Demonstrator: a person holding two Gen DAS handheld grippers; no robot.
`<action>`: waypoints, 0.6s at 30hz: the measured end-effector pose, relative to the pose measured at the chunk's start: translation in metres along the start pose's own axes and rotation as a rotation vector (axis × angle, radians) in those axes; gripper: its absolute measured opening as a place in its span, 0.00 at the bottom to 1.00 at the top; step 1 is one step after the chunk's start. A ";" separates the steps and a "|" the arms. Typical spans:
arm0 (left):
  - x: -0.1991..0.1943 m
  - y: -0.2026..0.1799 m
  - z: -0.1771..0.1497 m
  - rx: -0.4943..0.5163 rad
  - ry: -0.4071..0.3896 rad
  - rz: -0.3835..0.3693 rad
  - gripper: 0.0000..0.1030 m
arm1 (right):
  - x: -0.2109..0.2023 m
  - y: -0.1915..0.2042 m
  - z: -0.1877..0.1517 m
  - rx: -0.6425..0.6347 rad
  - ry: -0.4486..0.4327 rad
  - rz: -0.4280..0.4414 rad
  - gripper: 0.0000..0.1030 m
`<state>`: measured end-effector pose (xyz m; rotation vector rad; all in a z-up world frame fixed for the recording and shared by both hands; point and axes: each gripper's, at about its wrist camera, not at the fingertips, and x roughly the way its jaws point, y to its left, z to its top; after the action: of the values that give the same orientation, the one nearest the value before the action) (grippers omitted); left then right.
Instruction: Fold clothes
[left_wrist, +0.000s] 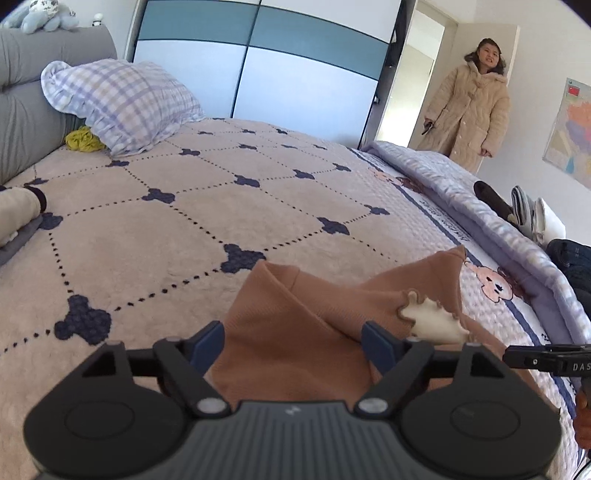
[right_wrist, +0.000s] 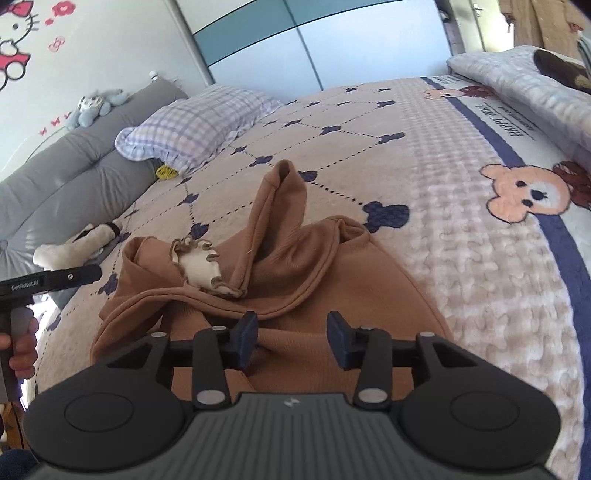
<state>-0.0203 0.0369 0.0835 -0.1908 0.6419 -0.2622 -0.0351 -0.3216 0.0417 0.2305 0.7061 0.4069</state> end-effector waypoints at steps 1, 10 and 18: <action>0.008 0.002 0.001 -0.021 0.009 0.006 0.88 | 0.006 0.000 0.005 -0.010 0.010 -0.001 0.47; 0.052 0.004 0.006 -0.042 0.058 0.058 0.25 | 0.065 -0.014 0.032 0.155 0.075 -0.010 0.21; -0.003 0.017 0.029 -0.169 -0.096 0.021 0.14 | 0.003 0.033 0.049 -0.161 -0.166 -0.179 0.07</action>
<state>-0.0022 0.0570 0.1037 -0.3563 0.5703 -0.1779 -0.0098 -0.2939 0.0876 0.0472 0.5227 0.2684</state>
